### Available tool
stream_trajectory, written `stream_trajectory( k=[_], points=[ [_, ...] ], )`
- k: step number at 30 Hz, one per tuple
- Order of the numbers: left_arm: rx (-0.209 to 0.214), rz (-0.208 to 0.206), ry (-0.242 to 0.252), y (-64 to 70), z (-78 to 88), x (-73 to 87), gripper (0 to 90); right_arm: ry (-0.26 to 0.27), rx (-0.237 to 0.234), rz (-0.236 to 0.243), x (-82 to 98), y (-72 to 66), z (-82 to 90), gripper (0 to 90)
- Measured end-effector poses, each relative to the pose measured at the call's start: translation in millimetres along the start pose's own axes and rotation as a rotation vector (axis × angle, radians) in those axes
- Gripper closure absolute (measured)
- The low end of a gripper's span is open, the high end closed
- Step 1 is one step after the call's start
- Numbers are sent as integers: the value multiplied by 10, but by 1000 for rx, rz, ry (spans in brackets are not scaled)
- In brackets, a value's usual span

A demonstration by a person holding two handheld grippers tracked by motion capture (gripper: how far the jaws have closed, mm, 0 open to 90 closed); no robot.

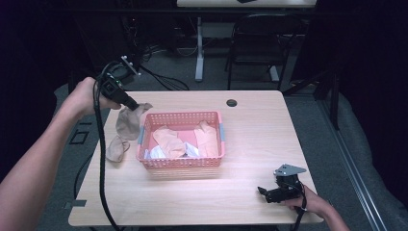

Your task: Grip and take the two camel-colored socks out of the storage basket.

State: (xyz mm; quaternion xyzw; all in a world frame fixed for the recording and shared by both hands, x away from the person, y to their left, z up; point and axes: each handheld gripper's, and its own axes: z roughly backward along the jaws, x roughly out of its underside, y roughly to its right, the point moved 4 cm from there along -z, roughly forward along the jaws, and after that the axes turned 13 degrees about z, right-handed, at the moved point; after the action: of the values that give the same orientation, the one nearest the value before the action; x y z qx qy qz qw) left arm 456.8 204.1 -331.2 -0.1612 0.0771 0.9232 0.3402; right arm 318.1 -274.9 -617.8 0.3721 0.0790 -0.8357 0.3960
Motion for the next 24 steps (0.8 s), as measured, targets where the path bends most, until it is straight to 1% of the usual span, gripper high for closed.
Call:
stream_trajectory(
  k=[1,2,3,4,5,9,10,13,14,15,18,24],
  points=[
    [-9,3,-2,-28,48,38,858,0,0,0,0,0,0,0],
    [-18,17,1,-66,110,97,858,0,0,0,0,0,0,0],
    [-18,17,1,-66,110,97,858,0,0,0,0,0,0,0],
    [-30,32,0,-119,175,171,858,0,0,0,0,0,0,0],
    [-30,32,0,-119,175,171,858,0,0,0,0,0,0,0],
    [-49,65,-1,-236,278,330,859,0,0,0,0,0,0,0],
    [-51,65,-5,-256,290,355,858,0,0,0,0,0,0,0],
    [-61,84,-15,-321,314,447,858,0,0,0,0,0,0,0],
    [-65,96,-16,-364,312,500,858,0,0,0,-1,0,0,0],
    [-65,96,-16,-364,312,500,858,0,0,0,-1,0,0,0],
    [-70,113,-18,-423,273,573,858,-1,0,0,-1,0,0,0],
    [-74,158,-35,-564,81,742,858,-1,-1,0,-1,0,0,0]
  ],
)
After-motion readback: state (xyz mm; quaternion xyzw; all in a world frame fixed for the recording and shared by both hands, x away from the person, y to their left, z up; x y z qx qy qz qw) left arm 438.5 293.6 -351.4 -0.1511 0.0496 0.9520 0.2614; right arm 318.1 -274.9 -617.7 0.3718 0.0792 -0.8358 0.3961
